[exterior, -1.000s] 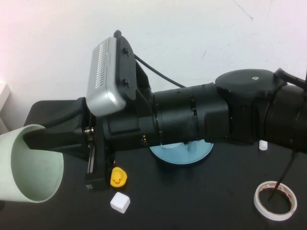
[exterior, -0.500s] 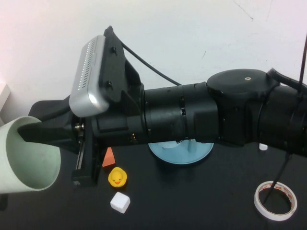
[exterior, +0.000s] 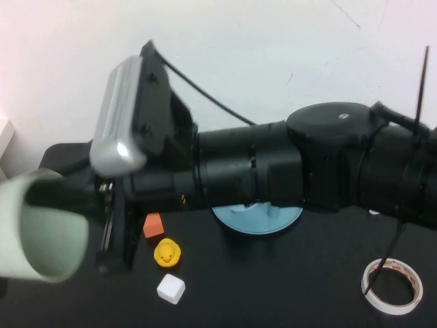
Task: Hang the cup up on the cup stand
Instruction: Adjust the cup with two arms
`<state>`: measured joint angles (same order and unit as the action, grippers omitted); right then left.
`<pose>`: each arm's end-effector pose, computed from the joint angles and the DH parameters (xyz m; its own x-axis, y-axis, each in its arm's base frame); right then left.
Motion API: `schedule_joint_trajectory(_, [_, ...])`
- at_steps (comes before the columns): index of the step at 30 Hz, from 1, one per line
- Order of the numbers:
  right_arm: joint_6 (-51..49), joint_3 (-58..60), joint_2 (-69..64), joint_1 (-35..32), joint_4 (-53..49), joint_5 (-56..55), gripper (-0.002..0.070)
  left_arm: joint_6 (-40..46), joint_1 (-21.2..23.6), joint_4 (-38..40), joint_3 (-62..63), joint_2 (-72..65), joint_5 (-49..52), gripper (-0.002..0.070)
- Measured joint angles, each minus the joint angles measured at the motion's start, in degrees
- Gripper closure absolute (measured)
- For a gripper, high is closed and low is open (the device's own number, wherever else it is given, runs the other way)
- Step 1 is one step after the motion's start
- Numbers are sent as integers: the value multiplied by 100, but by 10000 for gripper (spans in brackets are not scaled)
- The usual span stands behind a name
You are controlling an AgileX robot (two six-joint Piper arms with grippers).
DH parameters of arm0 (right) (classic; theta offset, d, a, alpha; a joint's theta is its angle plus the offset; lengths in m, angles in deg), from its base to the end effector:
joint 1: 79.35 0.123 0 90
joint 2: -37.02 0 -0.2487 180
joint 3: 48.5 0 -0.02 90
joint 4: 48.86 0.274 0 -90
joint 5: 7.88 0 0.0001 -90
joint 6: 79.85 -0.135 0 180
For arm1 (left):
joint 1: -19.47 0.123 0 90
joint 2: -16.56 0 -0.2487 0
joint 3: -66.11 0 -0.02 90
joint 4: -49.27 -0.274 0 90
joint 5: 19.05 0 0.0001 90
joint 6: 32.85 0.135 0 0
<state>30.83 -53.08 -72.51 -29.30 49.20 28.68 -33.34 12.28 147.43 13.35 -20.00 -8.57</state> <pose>0.2347 0.4043 0.2890 0.0852 -0.1314 -0.9877 -0.9946 0.0485 -0.0923 0.2020 -0.0501 0.2995 -0.3039 -0.9415 0.1459 -0.0087 -0.1503 -0.9886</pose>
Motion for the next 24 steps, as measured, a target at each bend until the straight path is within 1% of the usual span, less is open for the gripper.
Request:
schedule_joint_trajectory(1, [0,0,-22,29,-65,51,610,49,0,0,0,0,73,138])
schedule_joint_trajectory(2, [0,0,-28,35,-144,74,586,49,0,0,-3,0,124,141])
schedule_joint_trajectory(5, [-64,0,-37,70,-410,97,477,305,0,0,-12,0,188,151])
schedule_joint_trajectory(8, [-184,0,-2,100,-712,70,374,813,0,0,2,-9,201,152])
schedule_joint_trajectory(11, [-232,0,104,111,-944,4,340,1446,0,0,143,-9,213,153])
schedule_joint_trajectory(13, [-246,0,191,111,-967,4,347,1826,0,0,302,-9,225,155])
schedule_joint_trajectory(15, [-258,0,244,111,-967,4,388,2105,0,0,431,-9,249,161])
schedule_joint_trajectory(17, [-258,-5,265,111,-939,-72,459,2209,0,0,491,-9,248,162])
schedule_joint_trajectory(19, [-258,-5,265,101,-788,-199,559,2209,0,0,515,-9,256,162])
schedule_joint_trajectory(20, [-258,-5,265,78,-696,-213,594,2196,0,0,527,-9,269,162])
schedule_joint_trajectory(21, [-229,-5,265,80,-580,-225,612,2153,0,0,537,-9,286,162])
schedule_joint_trajectory(23, [-157,-5,265,80,-350,-203,619,1956,-10,25,539,-9,286,158])
schedule_joint_trajectory(24, [-94,-5,265,80,-268,-168,629,1829,-10,25,539,-9,286,128])
